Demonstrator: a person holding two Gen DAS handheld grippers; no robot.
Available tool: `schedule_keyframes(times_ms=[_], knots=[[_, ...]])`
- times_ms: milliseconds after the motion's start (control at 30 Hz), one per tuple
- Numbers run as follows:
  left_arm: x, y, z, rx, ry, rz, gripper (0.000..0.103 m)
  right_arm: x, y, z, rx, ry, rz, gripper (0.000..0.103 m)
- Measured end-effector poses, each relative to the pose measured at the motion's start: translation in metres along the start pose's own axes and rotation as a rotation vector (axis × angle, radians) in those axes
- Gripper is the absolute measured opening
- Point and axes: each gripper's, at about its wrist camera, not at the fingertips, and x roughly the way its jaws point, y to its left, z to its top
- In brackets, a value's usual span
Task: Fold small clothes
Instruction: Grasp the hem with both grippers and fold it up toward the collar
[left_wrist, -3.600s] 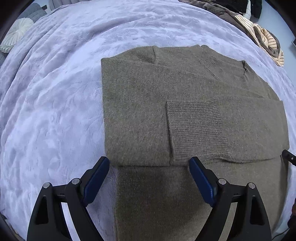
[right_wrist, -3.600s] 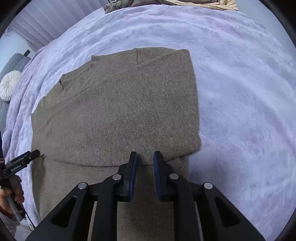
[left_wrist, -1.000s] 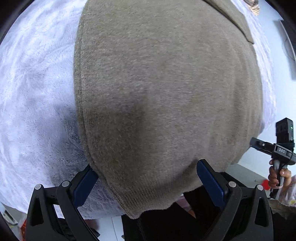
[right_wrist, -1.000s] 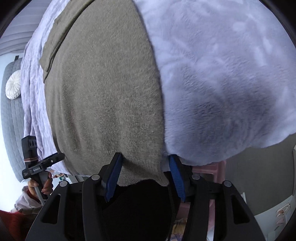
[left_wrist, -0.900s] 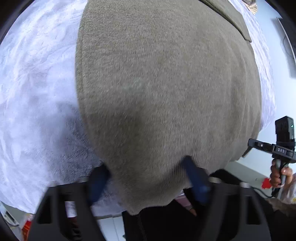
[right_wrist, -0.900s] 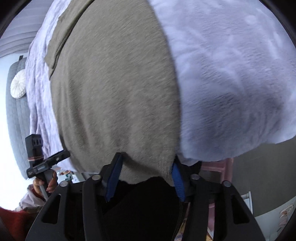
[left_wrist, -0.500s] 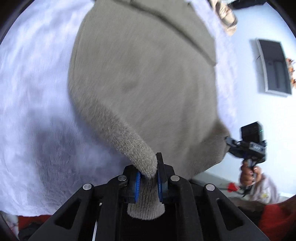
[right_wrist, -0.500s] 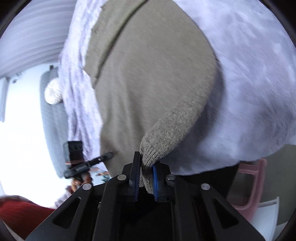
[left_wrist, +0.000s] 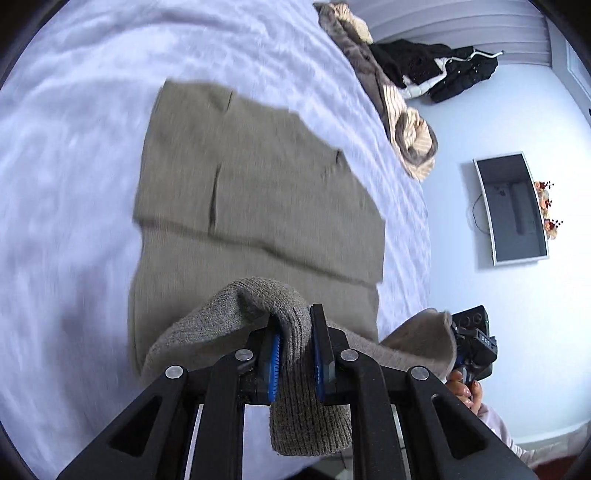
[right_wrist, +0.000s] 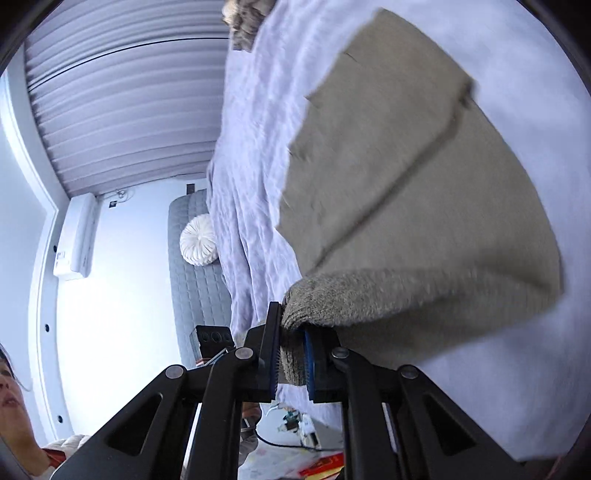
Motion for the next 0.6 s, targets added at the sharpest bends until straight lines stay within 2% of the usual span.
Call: schedule_keyframes(times_ms=[133,233,300,433,500,600], knots=[[0.015,0.001,0.053,0.041,-0.054,0.036,0.016,0.008,0.013,0.063,-0.059,-0.028,-0.003,0.011],[0.067,-0.004,0.092,0.029,-0.076,0.083,0.016,0.03,0.008,0.101,-0.063,-0.043,-0.036,0.011],[0.082,0.007,0.108,0.018,-0.079,0.12,0.016,0.04,-0.005,0.124,-0.044,-0.051,-0.069,0.009],[0.126,0.021,0.126,0.003,-0.061,0.207,0.016,0.057,-0.043,0.15,0.015,-0.066,-0.114,0.009],[0.14,0.028,0.128,-0.016,-0.039,0.221,0.02,0.066,-0.06,0.155,0.049,-0.065,-0.131,0.009],[0.137,0.034,0.13,-0.041,-0.032,0.199,0.02,0.069,-0.072,0.154,0.084,-0.06,-0.115,0.009]])
